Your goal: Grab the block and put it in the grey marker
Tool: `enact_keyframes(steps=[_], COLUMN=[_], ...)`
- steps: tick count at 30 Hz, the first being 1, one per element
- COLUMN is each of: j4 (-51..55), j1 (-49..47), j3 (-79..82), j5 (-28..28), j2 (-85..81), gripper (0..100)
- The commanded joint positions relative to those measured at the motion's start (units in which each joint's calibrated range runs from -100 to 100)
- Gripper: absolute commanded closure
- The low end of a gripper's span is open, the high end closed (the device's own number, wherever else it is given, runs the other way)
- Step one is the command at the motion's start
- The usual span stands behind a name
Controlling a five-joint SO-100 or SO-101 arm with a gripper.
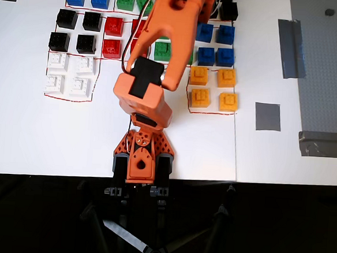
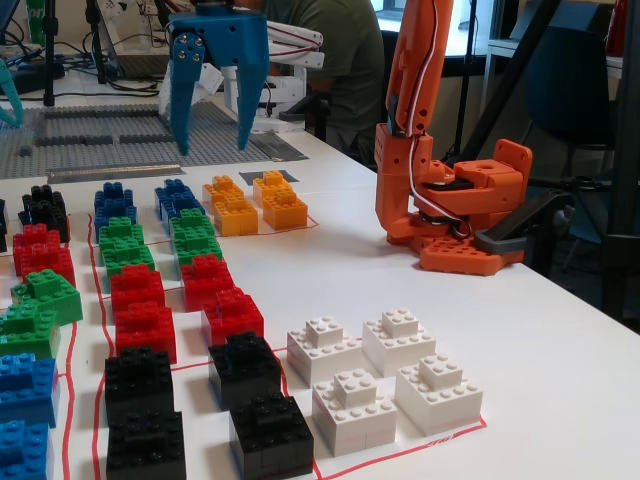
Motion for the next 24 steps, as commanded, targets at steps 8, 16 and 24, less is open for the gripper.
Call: enact_keyframes(steps=[8, 16, 24], j4=[-2.9, -7.8, -11.6], j1=[-4.2, -5.1, -3.0], j3=[0.0, 1.8, 3.7], j5=[-0.6, -1.2, -1.0], j2=[-3.1, 0.6, 4.4], gripper=[71, 71, 72])
